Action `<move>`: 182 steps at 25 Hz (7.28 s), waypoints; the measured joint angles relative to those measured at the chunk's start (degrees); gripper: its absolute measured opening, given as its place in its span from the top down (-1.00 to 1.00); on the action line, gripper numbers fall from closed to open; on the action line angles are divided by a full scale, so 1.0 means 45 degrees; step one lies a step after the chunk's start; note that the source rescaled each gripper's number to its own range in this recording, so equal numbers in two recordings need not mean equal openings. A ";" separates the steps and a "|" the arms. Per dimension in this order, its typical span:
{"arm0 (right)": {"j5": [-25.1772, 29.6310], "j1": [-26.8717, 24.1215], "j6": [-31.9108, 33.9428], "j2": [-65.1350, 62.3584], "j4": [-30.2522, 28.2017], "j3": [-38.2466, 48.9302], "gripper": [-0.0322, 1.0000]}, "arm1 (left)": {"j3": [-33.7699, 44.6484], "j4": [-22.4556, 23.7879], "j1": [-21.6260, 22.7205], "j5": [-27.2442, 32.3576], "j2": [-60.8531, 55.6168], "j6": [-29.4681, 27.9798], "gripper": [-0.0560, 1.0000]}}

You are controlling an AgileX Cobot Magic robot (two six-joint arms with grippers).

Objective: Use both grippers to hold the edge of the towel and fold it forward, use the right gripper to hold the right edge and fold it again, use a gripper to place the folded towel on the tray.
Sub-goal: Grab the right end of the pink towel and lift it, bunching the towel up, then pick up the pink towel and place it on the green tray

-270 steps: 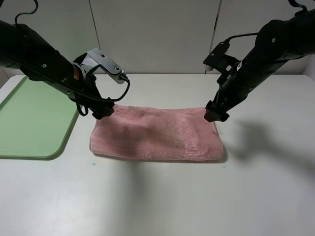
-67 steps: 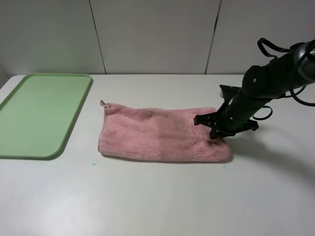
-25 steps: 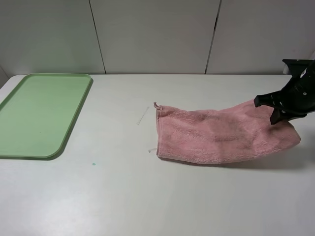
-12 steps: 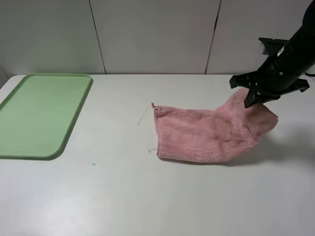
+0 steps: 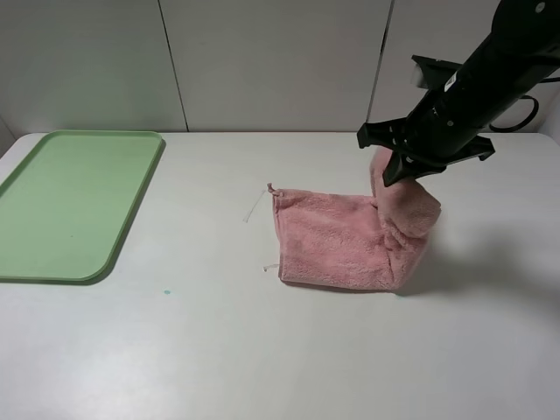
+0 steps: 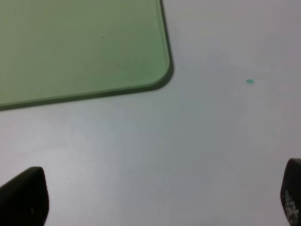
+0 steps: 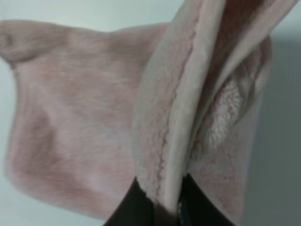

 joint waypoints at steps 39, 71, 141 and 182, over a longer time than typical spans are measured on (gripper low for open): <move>-0.4292 0.3336 0.0636 0.3424 0.1861 0.0000 0.84 | 0.0000 0.0000 0.0000 0.0000 0.0000 0.0000 -0.97; -0.4785 0.3962 0.0601 0.3474 0.2398 0.0000 -1.00 | 0.0000 0.0000 0.0000 0.0000 0.0000 0.0000 -0.97; 0.0929 -0.1603 -0.1849 -0.8450 -0.4448 0.5077 -1.00 | 0.0000 0.0000 0.0000 0.0000 0.0000 0.0000 -0.97; 0.0689 -0.3526 -0.2412 -1.9824 -0.2884 0.7528 -1.00 | 0.0000 0.0000 0.0000 0.0000 0.0000 0.0010 -0.97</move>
